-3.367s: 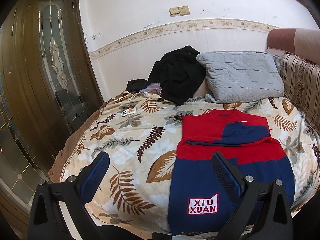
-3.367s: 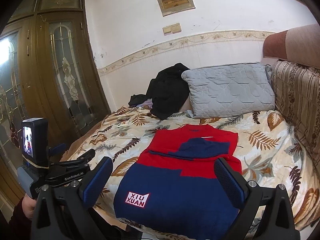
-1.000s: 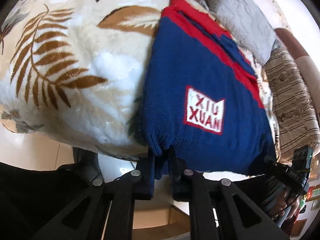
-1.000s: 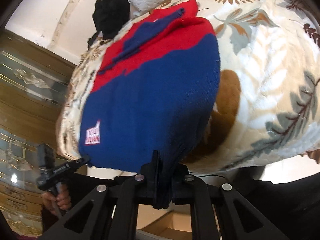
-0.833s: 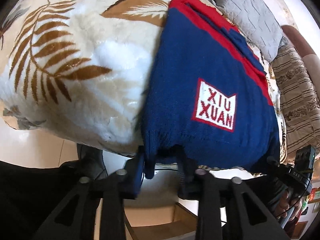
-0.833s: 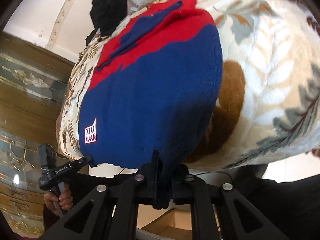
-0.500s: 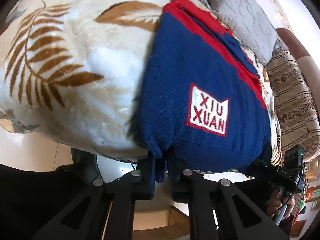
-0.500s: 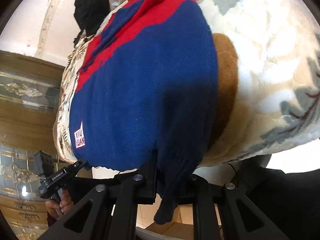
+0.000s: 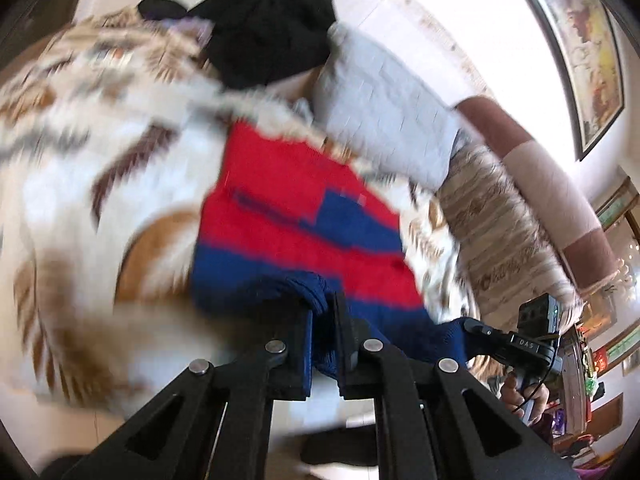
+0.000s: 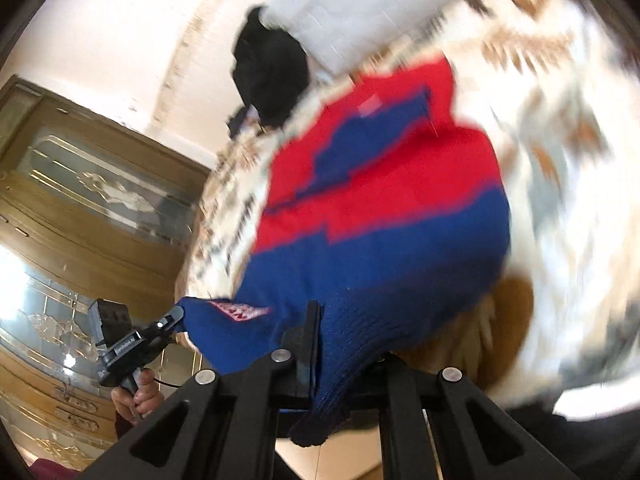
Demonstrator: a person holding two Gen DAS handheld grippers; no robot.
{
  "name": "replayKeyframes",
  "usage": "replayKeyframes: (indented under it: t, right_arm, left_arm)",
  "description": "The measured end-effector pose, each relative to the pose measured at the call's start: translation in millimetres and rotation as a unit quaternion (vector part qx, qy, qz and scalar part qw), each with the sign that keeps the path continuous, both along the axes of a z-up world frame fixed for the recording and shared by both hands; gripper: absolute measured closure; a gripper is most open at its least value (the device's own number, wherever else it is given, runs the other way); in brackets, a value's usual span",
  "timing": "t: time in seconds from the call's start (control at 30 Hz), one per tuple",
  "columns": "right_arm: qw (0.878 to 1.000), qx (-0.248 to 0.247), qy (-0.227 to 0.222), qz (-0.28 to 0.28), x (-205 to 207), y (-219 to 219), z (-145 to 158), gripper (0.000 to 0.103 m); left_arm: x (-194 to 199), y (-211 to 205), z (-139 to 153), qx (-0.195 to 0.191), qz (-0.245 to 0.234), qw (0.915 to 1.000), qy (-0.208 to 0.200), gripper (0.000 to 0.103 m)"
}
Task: Fold small clothes
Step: 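Lift the hem with both grippers and fold it toward the collar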
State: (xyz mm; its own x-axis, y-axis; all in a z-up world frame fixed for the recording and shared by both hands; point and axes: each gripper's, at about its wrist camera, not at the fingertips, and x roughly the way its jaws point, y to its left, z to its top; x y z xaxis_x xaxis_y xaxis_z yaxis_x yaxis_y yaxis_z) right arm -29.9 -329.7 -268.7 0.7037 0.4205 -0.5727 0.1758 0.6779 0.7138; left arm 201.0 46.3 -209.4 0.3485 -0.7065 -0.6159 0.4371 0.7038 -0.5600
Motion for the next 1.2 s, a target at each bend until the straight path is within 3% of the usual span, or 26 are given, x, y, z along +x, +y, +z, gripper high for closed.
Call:
replayKeyframes:
  t: [0.17, 0.3, 0.43, 0.6, 0.7, 0.8, 0.83, 0.93, 0.97, 1.0, 1.03, 1.07, 1.1, 1.13, 1.17, 1.2]
  right_arm:
    - [0.998, -0.023, -0.036, -0.034, 64.4, -37.1, 33.9, 0.094]
    - [0.996, -0.034, -0.046, -0.065, 131.5, -72.5, 42.7, 0.095]
    - [0.994, -0.029, -0.042, -0.093, 212.6, -115.8, 23.5, 0.095]
    - [0.990, -0.026, -0.014, -0.137, 286.1, -158.6, -28.8, 0.095]
    - [0.984, 0.036, -0.003, -0.176, 292.9, -194.0, -63.9, 0.091]
    - [0.965, 0.139, -0.023, -0.223, 282.8, -238.6, -89.0, 0.089]
    - [0.958, 0.159, -0.031, -0.237, 276.7, -249.2, -93.0, 0.079]
    - [0.947, 0.177, -0.047, -0.265, 254.3, -263.0, -89.9, 0.027]
    - [0.949, 0.163, -0.053, -0.265, 248.6, -258.9, -80.3, 0.027]
    - [0.955, 0.146, -0.056, -0.250, 247.3, -252.3, -69.2, 0.027]
    - [0.962, 0.127, -0.053, -0.235, 247.1, -244.0, -57.9, 0.027]
    - [0.971, 0.093, -0.046, -0.217, 246.5, -229.6, -41.1, 0.027]
    - [0.975, 0.065, -0.044, -0.206, 246.8, -217.8, -28.3, 0.027]
    - [0.979, 0.033, -0.048, -0.193, 246.3, -203.0, -13.6, 0.027]
    - [0.982, 0.004, -0.053, -0.182, 244.5, -188.5, -1.2, 0.027]
    - [0.983, -0.027, -0.056, -0.170, 241.3, -169.8, 12.8, 0.027]
  left_arm:
    - [86.9, -32.6, 26.8, 0.000, 0.025, 0.9993, -0.029, 0.098]
    - [166.5, -69.3, 23.9, 0.010, 0.040, 0.9985, -0.035, 0.098]
    - [234.7, -98.8, -4.4, 0.033, 0.058, 0.9976, -0.018, 0.098]
    - [298.3, -131.4, -80.1, 0.080, 0.069, 0.9937, 0.035, 0.098]
    - [309.9, -129.0, -111.8, 0.065, 0.086, 0.9927, 0.055, 0.097]
    - [305.3, -123.6, -112.0, 0.046, 0.091, 0.9937, 0.046, 0.097]
    - [304.3, -123.7, -108.2, 0.050, 0.091, 0.9933, 0.049, 0.097]
    - [287.6, -123.4, -82.5, 0.055, 0.107, 0.9926, 0.014, 0.096]
    - [275.4, -130.3, -69.5, 0.093, 0.108, 0.9897, -0.014, 0.095]
    - [260.9, -140.0, -57.1, 0.143, 0.107, 0.9830, -0.044, 0.087]
    - [251.8, -145.4, -50.0, 0.172, 0.112, 0.9766, -0.063, 0.062]
    - [227.8, -154.3, -36.0, 0.222, 0.131, 0.9604, -0.106, 0.047]
    - [208.4, -159.5, -25.2, 0.250, 0.146, 0.9471, -0.139, 0.019]
    - [193.6, -160.4, -17.0, 0.263, 0.155, 0.9379, -0.165, 0.014]
    - [166.1, -165.5, -1.6, 0.278, 0.168, 0.9206, -0.216, 0.014]
    - [152.7, -166.5, 6.2, 0.285, 0.171, 0.9122, -0.240, 0.013]
